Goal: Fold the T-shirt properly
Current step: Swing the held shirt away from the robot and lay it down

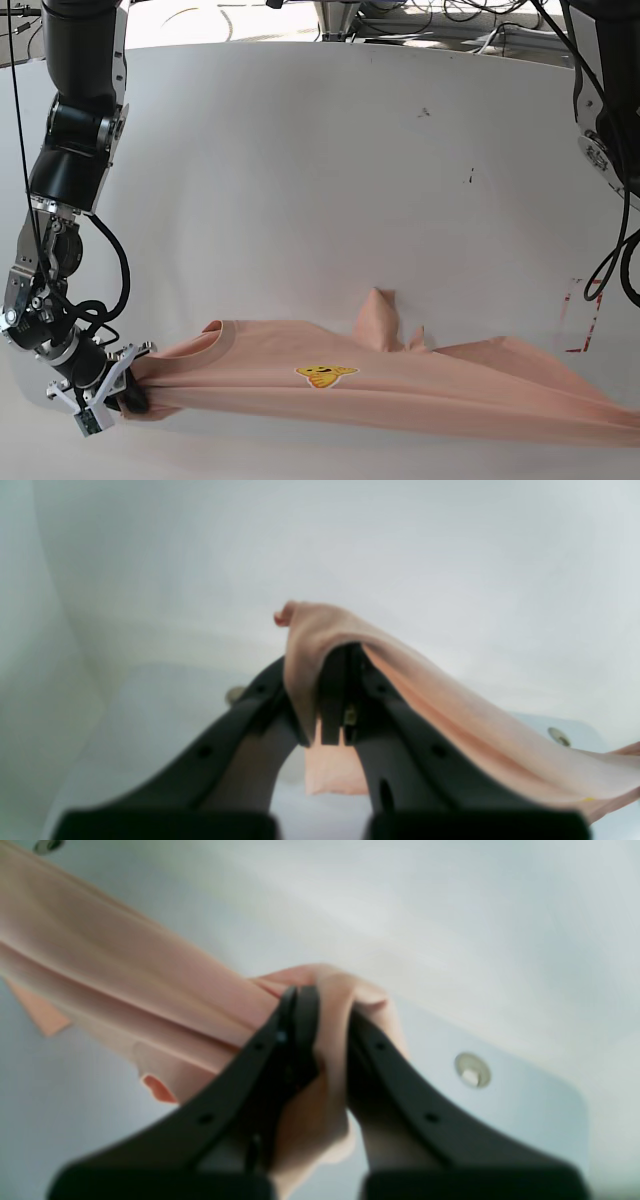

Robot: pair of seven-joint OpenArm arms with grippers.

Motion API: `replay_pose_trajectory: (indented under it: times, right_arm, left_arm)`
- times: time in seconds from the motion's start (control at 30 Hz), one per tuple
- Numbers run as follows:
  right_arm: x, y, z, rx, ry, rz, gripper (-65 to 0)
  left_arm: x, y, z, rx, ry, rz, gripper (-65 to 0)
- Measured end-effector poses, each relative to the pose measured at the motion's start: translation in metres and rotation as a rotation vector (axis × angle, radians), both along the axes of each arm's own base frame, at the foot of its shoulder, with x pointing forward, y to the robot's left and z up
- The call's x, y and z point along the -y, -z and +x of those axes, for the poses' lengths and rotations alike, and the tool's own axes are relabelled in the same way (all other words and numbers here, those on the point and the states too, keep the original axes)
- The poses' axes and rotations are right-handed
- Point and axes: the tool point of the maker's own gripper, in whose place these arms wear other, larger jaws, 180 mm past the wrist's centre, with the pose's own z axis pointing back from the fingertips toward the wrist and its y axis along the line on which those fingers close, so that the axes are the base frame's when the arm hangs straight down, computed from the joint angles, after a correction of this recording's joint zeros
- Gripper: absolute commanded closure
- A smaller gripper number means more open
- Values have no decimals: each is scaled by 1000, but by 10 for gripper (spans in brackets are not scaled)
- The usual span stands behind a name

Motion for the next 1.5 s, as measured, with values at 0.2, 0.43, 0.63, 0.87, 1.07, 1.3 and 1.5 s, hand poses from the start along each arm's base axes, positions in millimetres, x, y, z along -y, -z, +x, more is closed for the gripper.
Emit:
replay_pose_trajectory:
  times: [0.2, 0.43, 0.63, 0.87, 1.07, 1.3, 1.5]
  right_arm:
    - [2, 50, -35, -68, 32, 47, -2]
    - [0, 107, -76, -185, 49, 54, -2]
    - [-3, 137, -108, -248, 68, 82, -2]
    - [-2, 160, -140, -309, 82, 69, -2]
    - [-5, 169, -163, -335, 74, 60, -2]
    - [-5, 182, -177, -376, 76, 57, -2]
    - [-5, 191, -188, -406, 77, 54, -2]
  left_arm:
    - [9, 58, -17, -113, 28, -2, 0]
    - [1, 121, -64, -223, 2, -31, 0]
    - [5, 183, -110, -376, -5, -49, 0]
    - [-9, 226, -167, -491, -67, -106, 0]
    - [-14, 247, -201, -572, -80, -128, 0]
    - [-13, 263, -222, -637, -83, -130, 0]
    - [-14, 276, -240, -698, -89, -126, 0]
